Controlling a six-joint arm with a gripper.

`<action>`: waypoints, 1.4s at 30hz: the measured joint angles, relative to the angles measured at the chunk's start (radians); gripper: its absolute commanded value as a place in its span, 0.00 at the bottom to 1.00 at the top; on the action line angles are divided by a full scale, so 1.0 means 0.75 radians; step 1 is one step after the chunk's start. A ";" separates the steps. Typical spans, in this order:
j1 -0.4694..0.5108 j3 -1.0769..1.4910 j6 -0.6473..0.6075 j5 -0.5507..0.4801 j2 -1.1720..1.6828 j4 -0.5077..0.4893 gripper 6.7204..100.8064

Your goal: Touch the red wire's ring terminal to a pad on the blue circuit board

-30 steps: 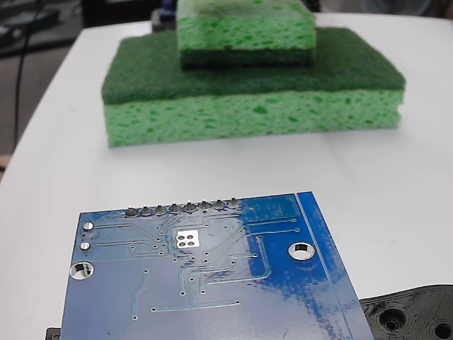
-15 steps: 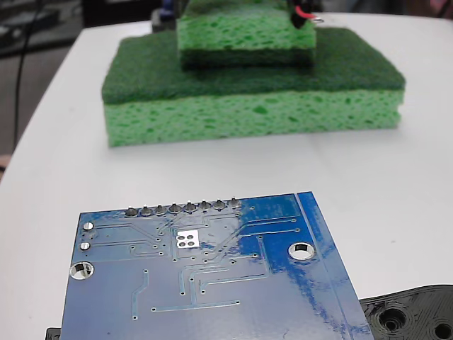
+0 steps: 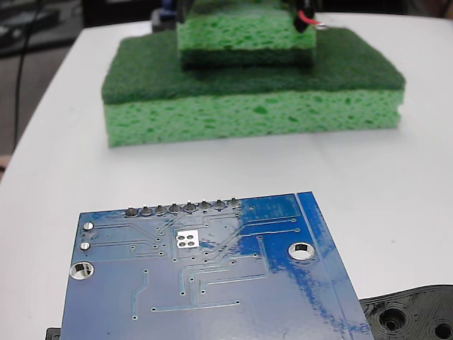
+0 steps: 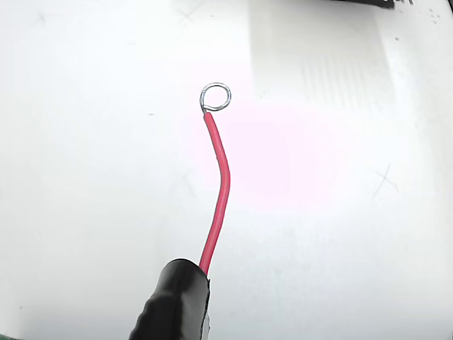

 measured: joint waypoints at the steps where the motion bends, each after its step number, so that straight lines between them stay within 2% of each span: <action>1: 0.000 0.000 0.000 0.002 0.000 0.000 0.99; 42: 0.002 0.000 -0.016 -0.025 0.000 0.000 0.99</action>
